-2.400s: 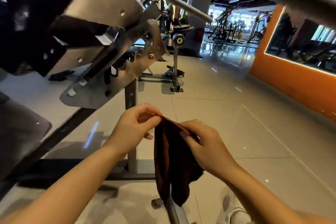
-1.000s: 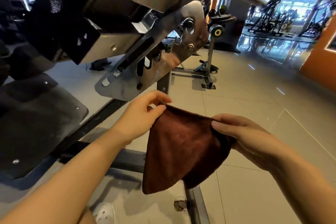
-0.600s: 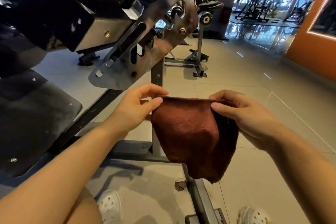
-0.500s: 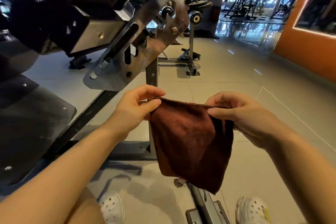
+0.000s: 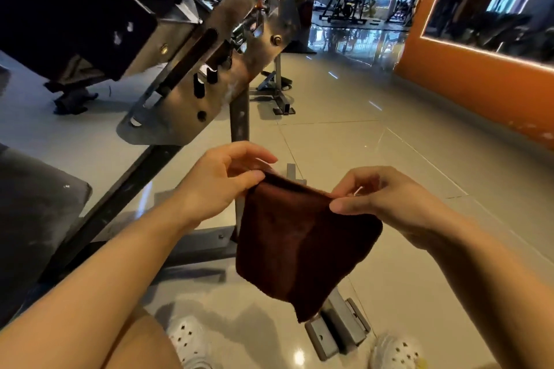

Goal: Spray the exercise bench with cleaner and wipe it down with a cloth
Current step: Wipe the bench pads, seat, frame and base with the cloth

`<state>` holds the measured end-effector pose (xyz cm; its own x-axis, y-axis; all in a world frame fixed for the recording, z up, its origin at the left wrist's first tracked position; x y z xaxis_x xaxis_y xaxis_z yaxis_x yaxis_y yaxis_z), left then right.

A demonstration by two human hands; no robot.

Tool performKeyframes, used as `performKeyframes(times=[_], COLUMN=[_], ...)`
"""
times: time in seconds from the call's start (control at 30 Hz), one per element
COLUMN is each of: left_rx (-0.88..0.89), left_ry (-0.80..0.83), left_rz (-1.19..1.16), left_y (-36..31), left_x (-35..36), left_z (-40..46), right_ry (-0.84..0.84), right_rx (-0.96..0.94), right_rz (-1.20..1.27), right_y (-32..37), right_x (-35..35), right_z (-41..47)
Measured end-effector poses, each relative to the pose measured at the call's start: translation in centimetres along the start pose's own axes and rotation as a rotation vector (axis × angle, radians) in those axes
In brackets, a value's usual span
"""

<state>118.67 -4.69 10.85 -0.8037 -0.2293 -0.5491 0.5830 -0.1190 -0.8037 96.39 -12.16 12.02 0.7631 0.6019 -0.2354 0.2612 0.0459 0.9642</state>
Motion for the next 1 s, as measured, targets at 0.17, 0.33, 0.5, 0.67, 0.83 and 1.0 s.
performKeyframes(times=[0.17, 0.33, 0.5, 0.67, 0.83, 1.0], left_rx=[0.056, 0.038, 0.052, -0.003, 0.043, 0.047], left_ry=[0.040, -0.064, -0.203, -0.234, -0.209, -0.270], left_rz=[0.002, -0.151, 0.072, 0.109, -0.024, -0.072], left_y=[-0.2, -0.4, 0.7, 1.3, 0.6, 0.3], left_x=[1.0, 0.5, -0.6, -0.7, -0.6, -0.5], left_z=[0.0, 0.3, 0.3, -0.1, -0.1, 0.3], right_ry=[-0.071, -0.109, -0.123, -0.116, 0.027, -0.004], right_rx=[-0.005, -0.069, -0.089, -0.075, -0.039, -0.043], right_rz=[-0.051, 0.021, -0.025, -0.233, -0.237, -0.104], right_y=[-0.5, 0.7, 1.4, 1.4, 1.8, 2.4], right_x=[-0.2, 0.6, 1.5, 2.5, 3.1, 3.6], right_z=[0.9, 1.3, 1.6, 2.1, 2.1, 2.4])
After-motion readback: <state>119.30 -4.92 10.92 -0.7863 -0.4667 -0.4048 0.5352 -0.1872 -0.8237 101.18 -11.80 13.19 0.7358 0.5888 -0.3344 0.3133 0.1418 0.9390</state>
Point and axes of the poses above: each hand's wrist, its own z-axis towards the middle knuckle, its own x-axis out of the palm, y = z × x, the point moved 2 cm from there along z, towards the middle knuckle, and after that the axes turned 14 degrees about z, right-handed, at the moved point
